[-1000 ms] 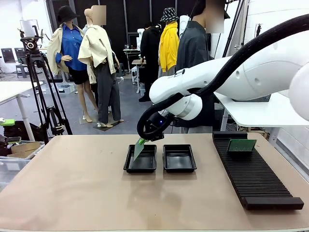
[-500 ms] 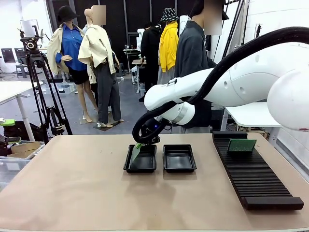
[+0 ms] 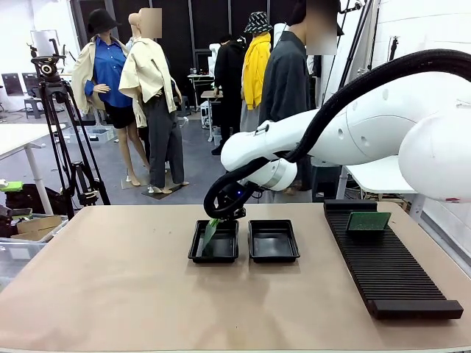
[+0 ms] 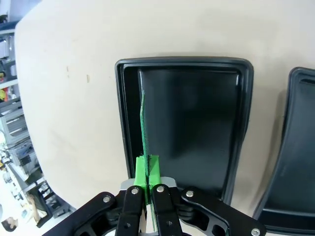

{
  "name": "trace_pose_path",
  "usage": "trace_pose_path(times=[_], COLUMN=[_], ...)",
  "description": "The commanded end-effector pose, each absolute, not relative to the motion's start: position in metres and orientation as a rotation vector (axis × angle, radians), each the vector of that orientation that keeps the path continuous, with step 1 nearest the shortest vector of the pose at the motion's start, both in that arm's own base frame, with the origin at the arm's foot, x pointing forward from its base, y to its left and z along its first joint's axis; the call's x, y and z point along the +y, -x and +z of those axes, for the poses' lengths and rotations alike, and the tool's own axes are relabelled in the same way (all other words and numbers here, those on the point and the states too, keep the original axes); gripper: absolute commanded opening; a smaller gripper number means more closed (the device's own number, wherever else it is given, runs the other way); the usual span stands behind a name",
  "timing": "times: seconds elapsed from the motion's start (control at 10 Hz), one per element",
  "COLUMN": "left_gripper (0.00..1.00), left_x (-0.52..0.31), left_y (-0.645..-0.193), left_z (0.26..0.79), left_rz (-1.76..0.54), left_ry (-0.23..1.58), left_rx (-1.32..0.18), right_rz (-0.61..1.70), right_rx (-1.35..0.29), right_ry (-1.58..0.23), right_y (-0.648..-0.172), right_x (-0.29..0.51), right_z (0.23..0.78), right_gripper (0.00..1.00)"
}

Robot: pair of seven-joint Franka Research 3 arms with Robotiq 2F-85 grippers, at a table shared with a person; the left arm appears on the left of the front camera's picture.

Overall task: Inspect and transfer BCBs to ESD trays.
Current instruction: Pick up the Blank PCB from the PCB Rack and place it in the left ESD tray.

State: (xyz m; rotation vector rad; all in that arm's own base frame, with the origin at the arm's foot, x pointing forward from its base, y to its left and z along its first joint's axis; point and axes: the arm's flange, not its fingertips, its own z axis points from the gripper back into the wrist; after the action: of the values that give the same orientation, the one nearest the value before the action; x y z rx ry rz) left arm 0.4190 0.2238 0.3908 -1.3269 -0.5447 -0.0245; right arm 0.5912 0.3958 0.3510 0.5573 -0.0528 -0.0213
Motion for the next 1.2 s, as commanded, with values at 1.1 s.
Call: trace_pose_path(times=[1.1], left_gripper=[1.0], left_x=[0.2239], left_y=[-0.4173], left_z=[0.3929], left_rz=[-0.015], left_ry=[1.32], left_rx=[-0.544], right_rz=[-0.022], right_rx=[-0.046], right_ry=[-0.567], right_y=[-0.5884], right_x=[0.3986], right_z=[0.3513], right_gripper=[0.0])
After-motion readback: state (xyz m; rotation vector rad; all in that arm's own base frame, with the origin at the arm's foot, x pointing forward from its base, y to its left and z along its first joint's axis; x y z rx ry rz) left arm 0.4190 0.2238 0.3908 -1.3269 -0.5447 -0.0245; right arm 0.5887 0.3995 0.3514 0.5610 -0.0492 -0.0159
